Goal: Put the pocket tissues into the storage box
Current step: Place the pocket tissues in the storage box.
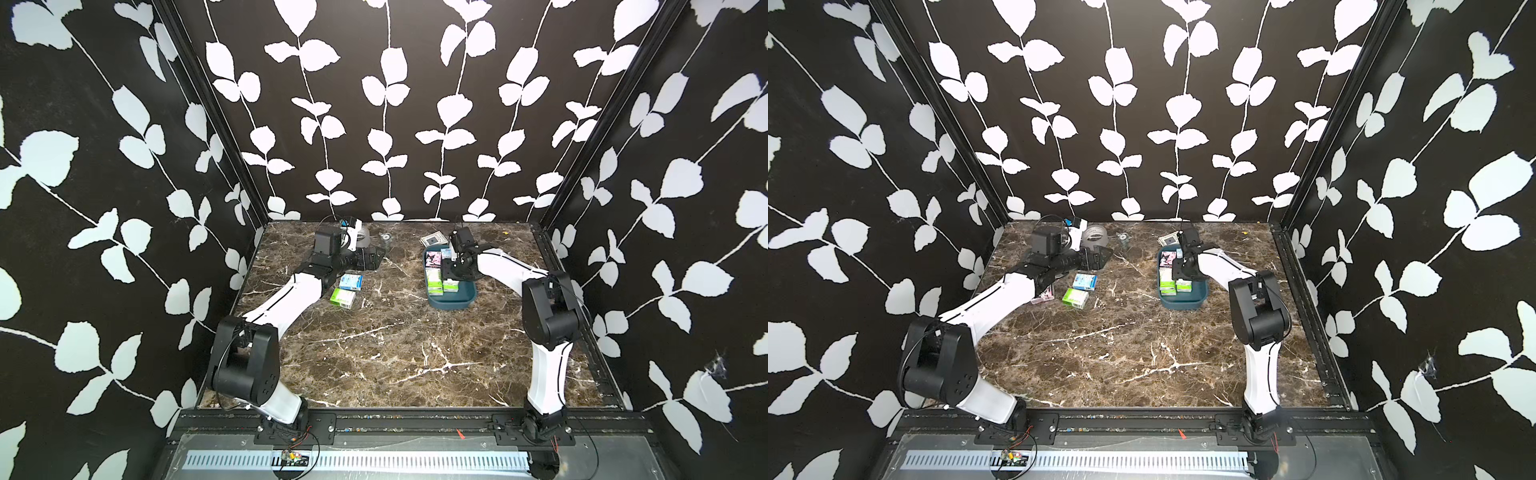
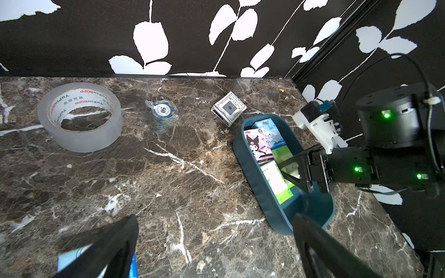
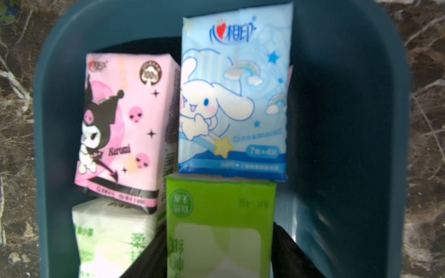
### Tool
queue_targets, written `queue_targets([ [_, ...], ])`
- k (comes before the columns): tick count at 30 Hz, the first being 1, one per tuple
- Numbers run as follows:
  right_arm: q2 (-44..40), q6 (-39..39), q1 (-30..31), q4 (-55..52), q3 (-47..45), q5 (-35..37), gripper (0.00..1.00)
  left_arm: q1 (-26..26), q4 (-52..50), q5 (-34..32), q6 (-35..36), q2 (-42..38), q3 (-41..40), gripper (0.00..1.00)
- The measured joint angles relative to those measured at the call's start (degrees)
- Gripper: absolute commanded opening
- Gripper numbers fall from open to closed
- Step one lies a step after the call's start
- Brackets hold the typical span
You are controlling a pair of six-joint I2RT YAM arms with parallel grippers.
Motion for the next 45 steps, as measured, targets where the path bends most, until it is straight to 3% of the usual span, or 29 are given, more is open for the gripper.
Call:
queue_targets([
  [16, -2.4, -0.2, -0.3, -2.5, 1.5, -0.3, 0.6, 0.0, -0.2, -0.1, 0.3, 0.0, 0.0, 0.99],
  [32, -3.8, 0.5, -3.8, -2.1, 1.4, -1.9, 0.43, 0.0, -0.2, -0.1, 0.4, 0.0, 0.0, 0.99],
  [45, -2.9, 1.1, -3.8, -0.2, 0.3, -5.4, 0.38, 0.0, -0.2, -0.1, 0.4, 0.0, 0.0, 0.99],
])
